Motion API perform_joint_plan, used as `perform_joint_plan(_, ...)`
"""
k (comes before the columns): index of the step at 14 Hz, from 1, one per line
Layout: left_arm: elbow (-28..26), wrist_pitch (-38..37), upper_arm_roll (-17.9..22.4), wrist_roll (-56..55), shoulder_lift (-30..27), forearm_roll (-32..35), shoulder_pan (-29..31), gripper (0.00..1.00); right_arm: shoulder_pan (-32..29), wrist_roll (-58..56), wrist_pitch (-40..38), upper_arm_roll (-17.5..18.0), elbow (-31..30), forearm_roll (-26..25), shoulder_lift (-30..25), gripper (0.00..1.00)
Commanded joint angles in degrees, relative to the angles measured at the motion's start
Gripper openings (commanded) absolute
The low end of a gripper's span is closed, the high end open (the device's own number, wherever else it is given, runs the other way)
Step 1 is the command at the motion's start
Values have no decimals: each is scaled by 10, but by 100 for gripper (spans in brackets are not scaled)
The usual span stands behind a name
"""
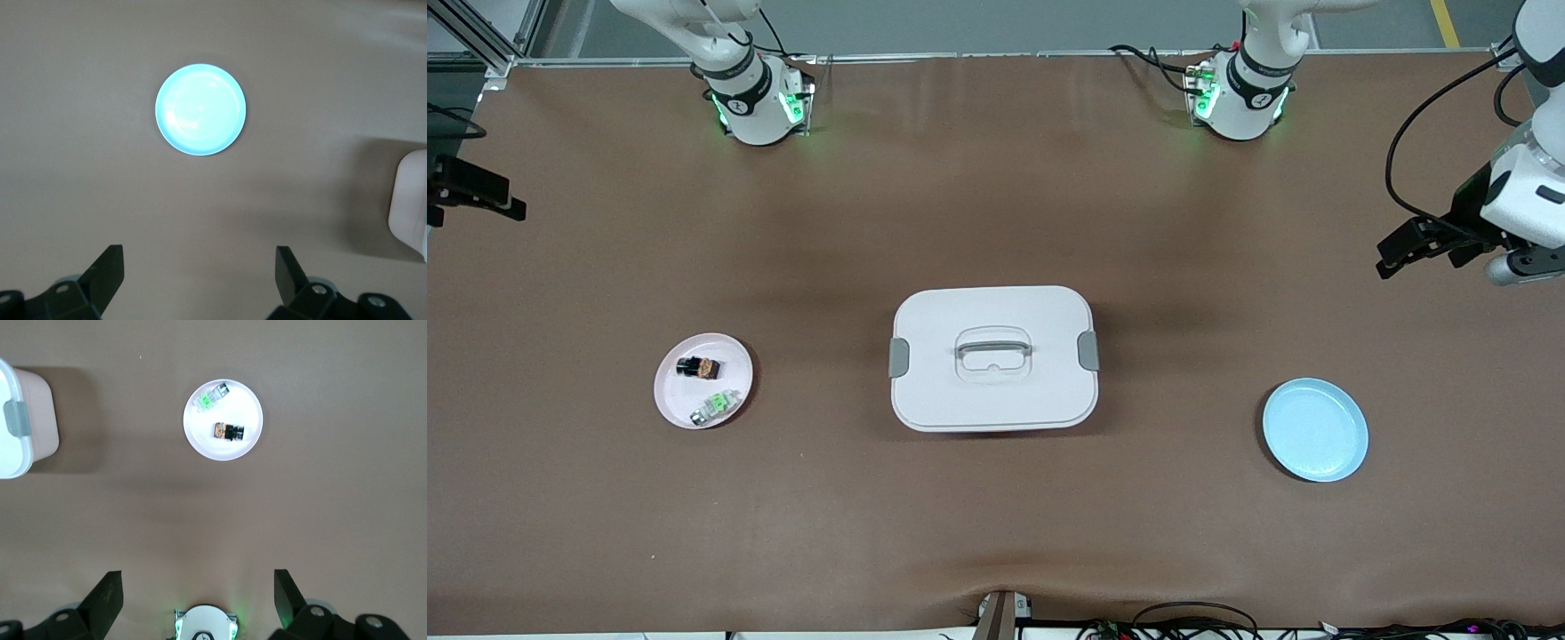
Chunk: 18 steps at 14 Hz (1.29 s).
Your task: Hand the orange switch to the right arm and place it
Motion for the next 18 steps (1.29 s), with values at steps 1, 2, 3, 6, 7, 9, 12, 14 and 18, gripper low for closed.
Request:
perform_joint_plan(1, 32, -37, 7, 18, 10, -2, -6, 100, 18, 3, -1, -1, -15, -2, -7, 100)
perform_joint_plan(2, 36, -47, 5, 22, 10, -1, -7, 100, 28, 6, 4, -2, -22, -3, -6, 100)
perform_joint_plan(3, 41, -56, 4, 23, 7, -1, -7, 100, 35, 10, 11, -3, -26, -4, -6, 100)
perform_joint_plan(6, 86, -112, 3, 34, 10, 0, -6, 100, 49, 12, 44, -2, -43, -3, -5, 100)
perform_joint_plan(7, 94, -122, 4, 44, 9, 0, -3, 100, 57, 13, 54, -3, -50, -5, -6, 100)
perform_joint_plan(9, 94, -124, 5, 49, 10, 0, -3, 100, 62, 34, 59, -5, -49, -4, -7, 100)
perform_joint_plan(12, 94, -124, 3, 44, 17, 0, -8, 100, 78, 35, 57, -17, -50, -4, -10, 100)
perform_joint_plan(14, 93, -124, 3, 41, 20, -1, -6, 100, 83, 35, 58, -17, -50, -4, -10, 100)
perform_joint_plan(18, 107, -124, 3, 44, 43, 2, -10, 100, 69, 35, 55, -17, -52, -3, -11, 100)
